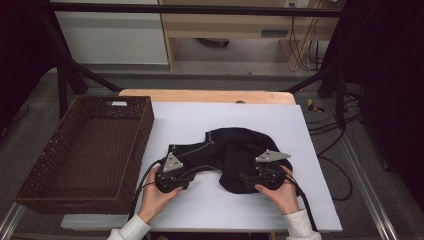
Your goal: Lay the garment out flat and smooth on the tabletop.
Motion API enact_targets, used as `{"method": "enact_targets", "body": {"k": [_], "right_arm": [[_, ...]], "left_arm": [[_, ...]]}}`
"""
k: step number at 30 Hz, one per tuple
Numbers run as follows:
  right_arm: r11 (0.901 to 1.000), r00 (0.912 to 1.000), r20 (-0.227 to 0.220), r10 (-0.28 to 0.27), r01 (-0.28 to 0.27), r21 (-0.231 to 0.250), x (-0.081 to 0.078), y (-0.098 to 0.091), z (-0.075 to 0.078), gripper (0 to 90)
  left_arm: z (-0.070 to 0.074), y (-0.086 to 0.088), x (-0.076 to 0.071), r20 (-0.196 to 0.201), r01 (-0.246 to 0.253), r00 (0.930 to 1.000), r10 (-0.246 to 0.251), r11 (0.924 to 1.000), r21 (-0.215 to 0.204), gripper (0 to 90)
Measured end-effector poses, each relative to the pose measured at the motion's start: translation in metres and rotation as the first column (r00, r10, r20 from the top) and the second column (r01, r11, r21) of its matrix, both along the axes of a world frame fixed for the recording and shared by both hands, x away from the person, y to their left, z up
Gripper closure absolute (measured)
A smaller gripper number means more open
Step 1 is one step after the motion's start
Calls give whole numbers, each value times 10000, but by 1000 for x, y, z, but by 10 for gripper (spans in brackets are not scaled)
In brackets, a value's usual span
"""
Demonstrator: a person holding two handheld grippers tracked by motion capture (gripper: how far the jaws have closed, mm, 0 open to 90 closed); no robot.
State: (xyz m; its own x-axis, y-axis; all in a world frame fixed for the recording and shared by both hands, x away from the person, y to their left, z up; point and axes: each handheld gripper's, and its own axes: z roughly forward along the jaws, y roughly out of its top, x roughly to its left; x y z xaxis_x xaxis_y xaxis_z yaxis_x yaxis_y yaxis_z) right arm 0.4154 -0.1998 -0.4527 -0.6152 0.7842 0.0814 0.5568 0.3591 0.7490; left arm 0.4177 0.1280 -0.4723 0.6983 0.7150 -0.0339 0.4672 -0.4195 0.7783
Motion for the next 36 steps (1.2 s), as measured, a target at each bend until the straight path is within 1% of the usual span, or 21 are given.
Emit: {"method": "enact_targets", "body": {"k": [2, 3, 5, 6, 8, 10, 13, 16, 20, 21, 23, 24, 25, 27, 29, 30, 32, 33, 34, 35, 36], "right_arm": [[9998, 9996, -262, 107, -112, -170, 1, 4, -5, 283], [9996, 9992, -358, 152, -160, -231, 1, 6, -8, 280], [9987, 9980, -577, 243, -268, -428, 2, 10, -14, 269], [9982, 9974, -668, 287, -321, -510, 1, 12, -16, 267], [9966, 9972, -661, 336, -385, -729, 2, 15, -20, 282], [9957, 9973, -661, 308, -364, -848, 1, 17, -23, 305], [9921, 9987, -341, 379, -416, -1180, -1, 19, -24, 387], [9915, 9992, -328, 218, -258, -1275, -3, 18, -22, 546], [9893, 9993, -380, -20, -36, -1455, -3, 14, -18, 742], [9894, 9991, -414, -62, 1, -1454, -2, 13, -16, 762], [9918, 9990, -408, -161, 108, -1271, -3, 10, -13, 780], [9928, 9992, -365, -180, 136, -1192, -3, 8, -10, 784], [9934, 9993, -336, -174, 135, -1140, -3, 6, -6, 788], [9959, 9997, -180, -155, 139, -889, -5, 2, 5, 791], [9986, 10000, 56, -28, 31, -523, -7, -1, 16, 794], [9995, 9999, 65, 94, -92, -300, -9, -3, 22, 795], [9986, 9991, 185, 393, -399, 342, -12, -3, 30, 796], [9965, 9984, 255, 504, -520, 658, -13, -1, 34, 797], [9940, 9975, 297, 643, -666, 864, -14, 1, 36, 797], [9887, 9962, 219, 847, -868, 1223, -16, 6, 38, 797], [9839, 9932, 225, 1145, -1165, 1357, -17, 12, 38, 797]], "left_arm": [[-3, 1, 4, -59, -83, 9999, 83, 9999, 67, 547], [-5, 2, 5, -107, -113, 9999, 115, 9997, 205, 560], [-9, 3, 7, 48, -190, 9998, 188, 9994, 273, 589], [-10, 4, 8, 43, -250, 9997, 249, 9994, 227, 633], [-10, 7, 9, -119, -223, 9997, 224, 9997, 79, 671], [-10, 8, 10, -154, -174, 9997, 175, 9998, 103, 683], [-9, 5, 9, -66, -246, 9997, 249, 9991, 347, 724], [-9, 3, 7, 54, -193, 9998, 190, 9984, 530, 761], [-9, 5, 8, -128, -58, 9999, 62, 9995, 309, 832], [-8, 6, 8, -206, -36, 9998, 41, 9997, 242, 843], [-6, 9, 9, -472, -25, 9989, 33, 9998, 175, 855], [-3, 11, 10, -690, -122, 9975, 135, 9998, 184, 860], [0, 13, 10, -745, -268, 9968, 280, 9995, 172, 862], [10, 22, 10, -448, -594, 9973, 583, 9980, -215, 863], [23, 32, 8, -229, -904, 9958, 891, 9937, -668, 864], [28, 35, 7, -99, -1058, 9944, 1054, 9911, -811, 864], [35, 38, 5, 155, -1257, 9917, 1276, 9882, -873, 864], [36, 38, 4, 196, -1290, 9912, 1311, 9880, -849, 864], [37, 38, 4, 154, -1327, 9908, 1347, 9865, -962, 864], [37, 38, 4, 154, -1327, 9908, 1347, 9865, -962, 863], [36, 38, 4, 193, -1459, 9888, 1481, 9857, -848, 863]]}}
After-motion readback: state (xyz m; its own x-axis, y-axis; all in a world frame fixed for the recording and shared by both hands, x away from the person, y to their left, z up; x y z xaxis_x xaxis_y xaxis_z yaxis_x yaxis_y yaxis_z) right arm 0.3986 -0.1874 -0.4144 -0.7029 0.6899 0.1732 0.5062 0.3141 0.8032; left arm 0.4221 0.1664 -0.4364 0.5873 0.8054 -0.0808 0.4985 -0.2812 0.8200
